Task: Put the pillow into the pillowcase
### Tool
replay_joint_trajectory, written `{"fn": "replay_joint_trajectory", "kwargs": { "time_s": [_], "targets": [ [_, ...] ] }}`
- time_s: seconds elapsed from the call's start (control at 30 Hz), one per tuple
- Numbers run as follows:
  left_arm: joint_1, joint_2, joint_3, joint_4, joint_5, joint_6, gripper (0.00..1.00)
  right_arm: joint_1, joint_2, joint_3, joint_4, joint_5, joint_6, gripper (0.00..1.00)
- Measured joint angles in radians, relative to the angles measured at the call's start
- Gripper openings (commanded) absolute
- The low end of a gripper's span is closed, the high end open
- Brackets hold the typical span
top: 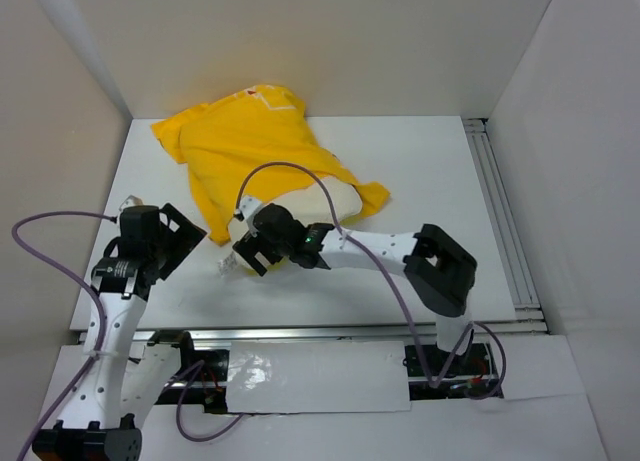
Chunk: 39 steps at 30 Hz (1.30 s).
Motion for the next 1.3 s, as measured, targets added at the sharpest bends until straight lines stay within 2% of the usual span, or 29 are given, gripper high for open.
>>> {"fn": "replay_joint_trajectory", "kwargs": {
  "time_s": [0.07,0.1,0.13,0.17,0.2,0.23,0.4,0.53,0.67,0.8,1.03,1.3],
  "targets": [
    [0.027,-0.006,0.0,-0.011,0.004,0.002,0.99,-0.004,0.079,0.03,0.011,0.01,-0.012,0.97],
    [0.038,-0.011,0.0,-0.016,0.009,0.005,0.99,-0.008,0.106,0.039,0.014,0.008,-0.018,0.92],
    [0.047,-0.01,0.0,-0.018,0.014,0.006,0.99,-0.012,0.127,0.042,0.02,0.001,-0.019,0.82],
    [0.056,-0.008,-0.001,-0.02,0.022,0.009,0.99,-0.019,0.14,0.042,0.027,-0.01,-0.019,0.65],
    [0.064,-0.009,-0.002,-0.02,0.031,0.012,0.99,-0.031,0.147,0.042,0.035,-0.024,-0.019,0.13],
    [0.069,-0.011,-0.003,-0.021,0.038,0.021,0.99,-0.044,0.149,0.043,0.04,-0.039,-0.019,0.0],
    [0.085,-0.013,-0.021,0.01,0.1,0.061,0.99,-0.122,0.141,0.052,0.061,-0.098,0.031,0.0],
    [0.087,-0.012,-0.119,0.119,0.211,0.109,0.99,-0.165,0.076,0.062,0.023,-0.156,0.038,0.0],
    [0.056,-0.012,-0.234,0.254,0.294,0.129,0.99,-0.239,0.017,0.164,-0.051,-0.223,0.045,0.0],
    [-0.01,-0.012,-0.299,0.401,0.32,0.131,0.99,-0.322,-0.021,0.27,-0.102,-0.289,0.049,0.0],
    [-0.114,0.072,-0.315,0.678,0.246,0.141,0.99,-0.399,-0.026,0.372,-0.197,-0.386,0.055,0.0],
    [-0.141,0.24,-0.322,0.86,0.073,0.229,0.99,-0.435,-0.023,0.473,-0.276,-0.446,0.056,0.0]
  ]
}}
